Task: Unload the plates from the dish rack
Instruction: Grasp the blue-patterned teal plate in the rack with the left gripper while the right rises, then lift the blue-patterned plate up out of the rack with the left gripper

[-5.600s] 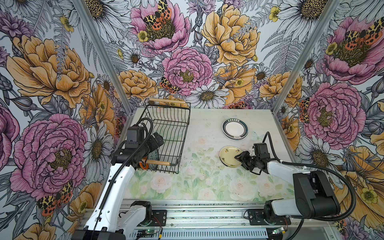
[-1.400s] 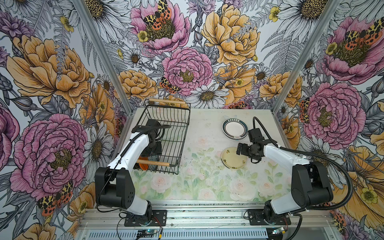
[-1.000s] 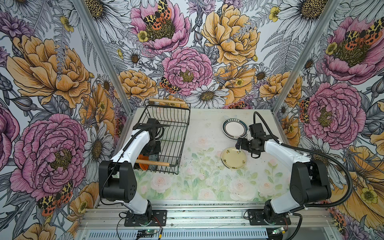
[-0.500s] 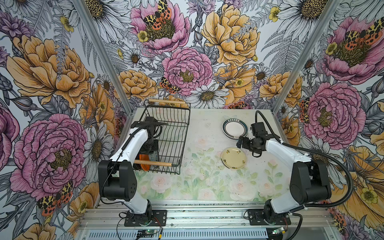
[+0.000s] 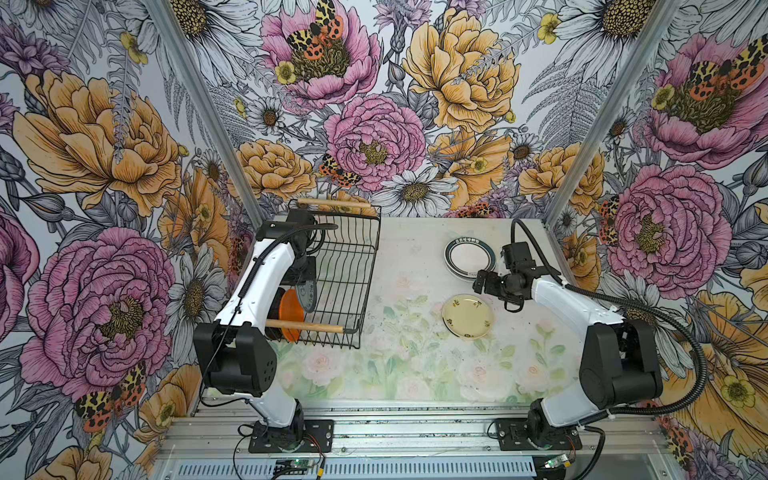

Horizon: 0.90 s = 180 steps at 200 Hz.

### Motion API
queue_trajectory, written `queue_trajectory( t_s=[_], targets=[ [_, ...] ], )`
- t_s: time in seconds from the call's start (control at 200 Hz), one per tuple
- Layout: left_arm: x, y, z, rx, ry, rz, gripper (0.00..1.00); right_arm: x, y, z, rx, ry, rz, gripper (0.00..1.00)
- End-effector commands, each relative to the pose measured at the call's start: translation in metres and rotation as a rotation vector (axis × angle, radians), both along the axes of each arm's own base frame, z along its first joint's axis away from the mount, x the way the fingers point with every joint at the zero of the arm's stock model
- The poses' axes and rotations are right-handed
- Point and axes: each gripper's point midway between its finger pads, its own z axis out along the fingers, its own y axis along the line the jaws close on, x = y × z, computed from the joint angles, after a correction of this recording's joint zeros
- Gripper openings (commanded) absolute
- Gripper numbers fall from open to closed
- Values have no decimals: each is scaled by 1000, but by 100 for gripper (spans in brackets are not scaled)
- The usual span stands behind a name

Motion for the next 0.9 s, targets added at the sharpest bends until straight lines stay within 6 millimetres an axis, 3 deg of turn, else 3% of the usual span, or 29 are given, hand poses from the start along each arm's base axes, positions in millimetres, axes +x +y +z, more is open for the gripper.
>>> queue_trajectory(
  t_s=[0.0, 0.185, 0.21, 0.37, 0.59, 0.756, 0.896],
  targets=[
    [12, 5, 26, 133, -29, -51, 0, 11, -2, 12, -5, -42, 1, 99],
    [58, -19, 79, 416, -160, -158, 0, 11, -5, 17, -21, -61, -6, 99],
    [69, -23, 74, 446, -151, -165, 0, 11, -5, 18, -22, -65, -7, 99],
    [111, -47, 104, 537, -315, -137, 0, 5, -8, 21, -28, -79, -13, 99],
    [153, -109, 134, 325, -611, -144, 0, -10, -19, 22, -54, -98, -41, 99],
    [157, -154, 156, 132, -774, -134, 0, -20, -23, 25, -49, -112, -57, 99],
    [157, -201, 156, -132, -898, -185, 0, -28, -26, 29, -52, -132, -71, 99]
  ],
)
